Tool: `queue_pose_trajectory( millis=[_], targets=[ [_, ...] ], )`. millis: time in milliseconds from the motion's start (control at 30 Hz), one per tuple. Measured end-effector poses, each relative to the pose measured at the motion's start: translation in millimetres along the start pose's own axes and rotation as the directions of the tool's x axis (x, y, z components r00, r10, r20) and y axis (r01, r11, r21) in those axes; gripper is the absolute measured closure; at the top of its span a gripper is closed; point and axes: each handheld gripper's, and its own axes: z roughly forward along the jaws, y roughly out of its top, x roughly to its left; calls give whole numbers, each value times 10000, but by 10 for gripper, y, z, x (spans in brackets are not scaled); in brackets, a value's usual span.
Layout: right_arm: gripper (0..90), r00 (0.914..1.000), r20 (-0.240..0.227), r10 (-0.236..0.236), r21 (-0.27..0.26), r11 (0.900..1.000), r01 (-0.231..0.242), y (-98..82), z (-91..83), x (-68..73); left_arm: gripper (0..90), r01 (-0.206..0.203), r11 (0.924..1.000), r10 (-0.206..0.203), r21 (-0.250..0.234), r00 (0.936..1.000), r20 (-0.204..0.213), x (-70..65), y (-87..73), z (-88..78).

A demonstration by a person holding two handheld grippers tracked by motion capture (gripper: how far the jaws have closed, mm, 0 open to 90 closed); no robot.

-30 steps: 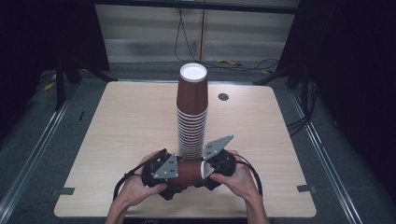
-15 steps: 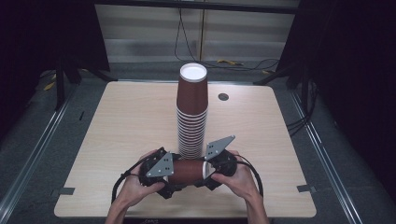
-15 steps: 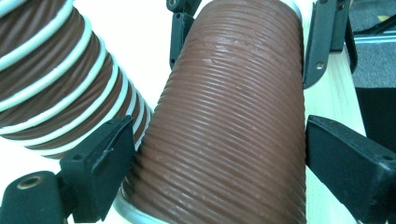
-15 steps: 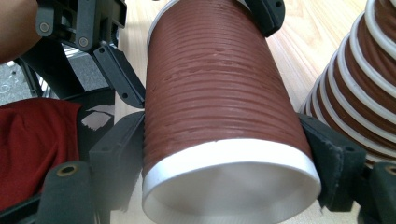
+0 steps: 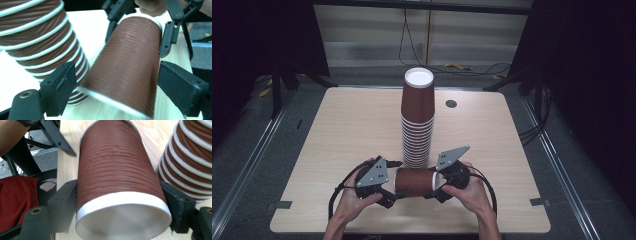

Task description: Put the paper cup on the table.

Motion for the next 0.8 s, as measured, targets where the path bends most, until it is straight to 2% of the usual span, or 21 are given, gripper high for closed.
queue_pose_trajectory(
  millis=[100, 267, 400, 433, 567, 700, 800],
  targets=[
    [224, 9998, 68, 174, -148, 9997, -173, -49, -26, -10, 155, 414, 9984, -415, -376, 9991, -26, 27, -31, -51],
    [224, 9994, 81, 342, -576, 9978, -336, -103, -81, -24, 155, 635, 9959, -648, -649, 9977, -181, 35, -52, -93],
    [223, 9991, 20, 421, -938, 9947, -417, -166, -107, -30, 156, 938, 9899, -958, -1060, 9953, -141, 29, -67, -113],
    [223, 9990, -89, 434, -1168, 9922, -442, -195, -112, -33, 155, 941, 9899, -959, -1058, 9953, -121, 31, -68, -118],
    [223, 9987, -242, 446, -1504, 9875, -478, -238, -117, -37, 155, 1066, 9862, -1073, -1266, 9942, 11, 10, -73, -122],
    [223, 9979, -486, 436, -2010, 9782, -526, -282, -124, -45, 155, 1207, 9821, -1201, -1448, 9927, 132, 4, -95, -123],
    [223, 9976, -545, 433, -2268, 9724, -546, -302, -126, -55, 155, 1329, 9797, -1335, -1502, 9910, 66, 6, -106, -126]
  ],
)
